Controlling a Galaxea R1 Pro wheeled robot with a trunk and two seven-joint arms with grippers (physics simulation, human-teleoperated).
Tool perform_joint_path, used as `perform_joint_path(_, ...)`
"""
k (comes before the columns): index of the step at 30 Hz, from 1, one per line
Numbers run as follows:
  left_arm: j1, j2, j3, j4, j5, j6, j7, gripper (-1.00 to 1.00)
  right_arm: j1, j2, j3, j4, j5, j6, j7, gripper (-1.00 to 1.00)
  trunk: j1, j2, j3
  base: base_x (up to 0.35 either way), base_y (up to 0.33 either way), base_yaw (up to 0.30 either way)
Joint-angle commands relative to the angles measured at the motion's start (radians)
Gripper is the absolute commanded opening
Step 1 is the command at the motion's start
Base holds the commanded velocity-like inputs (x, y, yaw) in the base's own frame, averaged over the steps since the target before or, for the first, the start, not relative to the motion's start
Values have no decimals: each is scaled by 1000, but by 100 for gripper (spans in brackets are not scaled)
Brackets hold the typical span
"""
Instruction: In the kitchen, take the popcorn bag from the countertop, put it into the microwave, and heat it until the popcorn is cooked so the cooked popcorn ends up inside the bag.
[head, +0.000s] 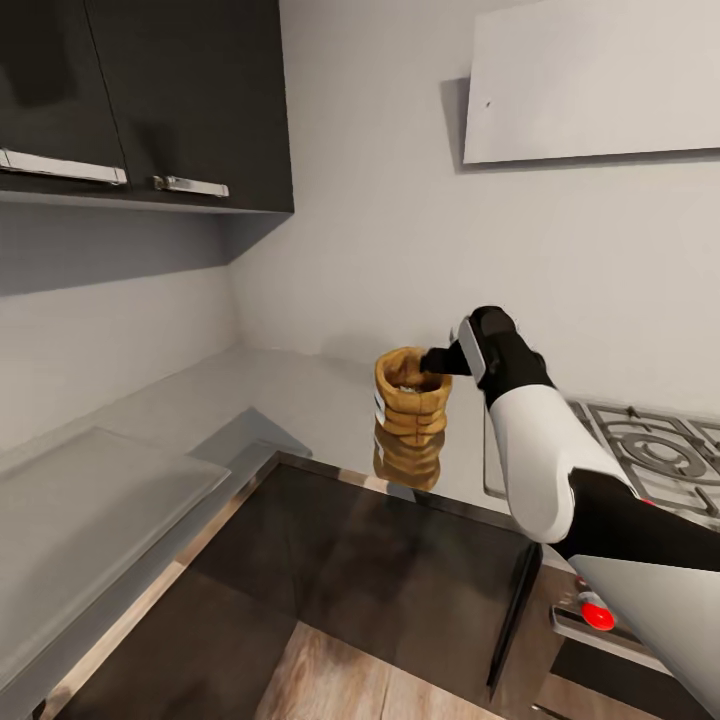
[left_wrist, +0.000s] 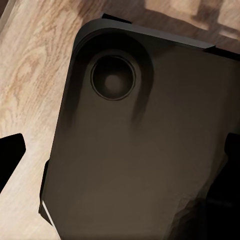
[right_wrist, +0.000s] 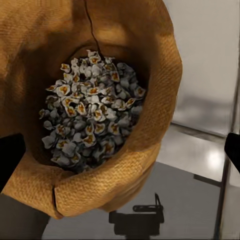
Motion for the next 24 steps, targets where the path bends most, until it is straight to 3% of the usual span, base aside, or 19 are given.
perform_joint_path(1,1,0,2,-2,3,-1,0,100,-1,1,-6,10,1,3,-4,100,0,-1,-1,0,0,0)
perform_joint_path(9,1,0,2,-2,3,0,0,100,-2,1,-7,94,1,0,-5,100,0,-1,-1,0,0,0)
perform_joint_path(14,1,0,2,-2,3,0,0,100,-2,1,-8,192,3,-117,-5,100,0,-1,-1,0,0,0)
perform_joint_path(24,1,0,2,-2,4,-1,1,100,-2,1,-10,204,4,-143,-4,100,0,-1,-1,0,0,0)
